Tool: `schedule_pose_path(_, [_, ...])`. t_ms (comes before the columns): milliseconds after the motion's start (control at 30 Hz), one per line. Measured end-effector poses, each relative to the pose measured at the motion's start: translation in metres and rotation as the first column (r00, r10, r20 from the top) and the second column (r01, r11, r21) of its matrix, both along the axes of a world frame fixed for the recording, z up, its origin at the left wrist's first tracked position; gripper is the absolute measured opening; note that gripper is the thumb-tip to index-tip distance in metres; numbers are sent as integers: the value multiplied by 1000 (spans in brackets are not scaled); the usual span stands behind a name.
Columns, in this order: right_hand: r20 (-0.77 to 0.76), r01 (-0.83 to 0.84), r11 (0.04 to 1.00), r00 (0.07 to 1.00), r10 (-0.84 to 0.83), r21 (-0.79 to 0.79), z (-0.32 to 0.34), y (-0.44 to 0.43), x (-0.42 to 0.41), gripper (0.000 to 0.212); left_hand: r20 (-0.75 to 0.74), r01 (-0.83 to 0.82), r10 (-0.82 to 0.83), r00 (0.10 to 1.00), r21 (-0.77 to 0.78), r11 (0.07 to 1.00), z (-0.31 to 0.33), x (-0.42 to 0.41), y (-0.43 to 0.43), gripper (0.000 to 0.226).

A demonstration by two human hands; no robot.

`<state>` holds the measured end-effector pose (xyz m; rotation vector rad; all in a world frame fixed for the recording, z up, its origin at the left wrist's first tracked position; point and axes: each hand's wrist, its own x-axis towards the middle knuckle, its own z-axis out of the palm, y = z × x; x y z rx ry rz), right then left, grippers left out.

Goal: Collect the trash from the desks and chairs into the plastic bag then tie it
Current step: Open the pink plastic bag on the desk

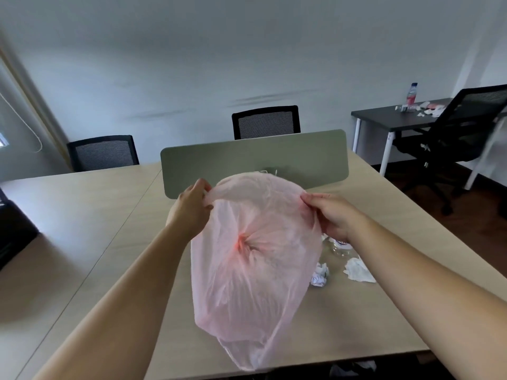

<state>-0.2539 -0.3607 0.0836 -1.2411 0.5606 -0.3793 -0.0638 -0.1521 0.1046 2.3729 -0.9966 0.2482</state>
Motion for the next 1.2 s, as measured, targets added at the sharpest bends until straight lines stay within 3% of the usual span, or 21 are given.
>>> schedule_pose_path(167, [-216, -18, 977, 974, 64, 211, -18, -9, 9, 30, -82, -113, 128, 988, 164, 980, -23, 4, 37, 11])
schedule_pose_path(333, [-250, -102, 973, 956, 153, 206, -16, -14, 16, 39, -138, -111, 143, 980, 217, 970, -30, 4, 64, 24])
schedule_pose_path(400, [-256, -135, 975, 950, 178, 175, -11, -9, 22, 40, -19, -44, 50, 999, 227, 973, -26, -14, 57, 64])
schedule_pose_path(467, [-291, -177, 979, 936, 199, 100, -2, 0, 29, 38, 119, 135, -153, 981, 143, 980, -22, -49, 32, 80])
schedule_pose_path(533, [-323, -214, 977, 924, 202, -1, 9, 12, 36, 32, 178, 242, -270, 946, 160, 957, -26, -85, 0, 76])
schedule_pose_path(700, [-237, -142, 940, 969, 68, -311, 27, 35, 41, 31, 273, -32, -39, 961, 250, 968, -39, -92, -33, 38])
schedule_pose_path(733, [-243, -112, 888, 970, 0, -446, 27, 34, 37, 35, 275, -61, -14, 961, 262, 963, -36, -89, -34, 38])
schedule_pose_path(800, [-241, -38, 694, 950, -198, -719, 22, 29, 28, 38, 251, -87, 10, 968, 301, 950, -27, -84, -40, 41])
schedule_pose_path(833, [-216, 8, 624, 935, -283, -782, 17, 26, 22, 34, 245, -92, 14, 969, 310, 946, -22, -82, -44, 41])
schedule_pose_path(900, [-155, 111, 618, 920, -360, -778, 9, 23, 6, 28, 228, -95, 23, 973, 313, 945, -8, -78, -57, 38])
schedule_pose_path(1000, [-104, 133, 666, 947, -305, -734, 1, 29, -14, 50, 192, -100, 41, 981, 308, 946, 8, -70, -74, 33])
schedule_pose_path(1100, [-203, 12, 603, 936, -287, -798, -14, 36, -25, 68, 179, -122, 73, 981, 281, 952, 18, -65, -79, 31])
schedule_pose_path(1200, [-247, 44, 615, 891, -380, -787, -32, 31, -30, 59, 151, -144, 107, 983, 264, 954, 20, -56, -74, 28])
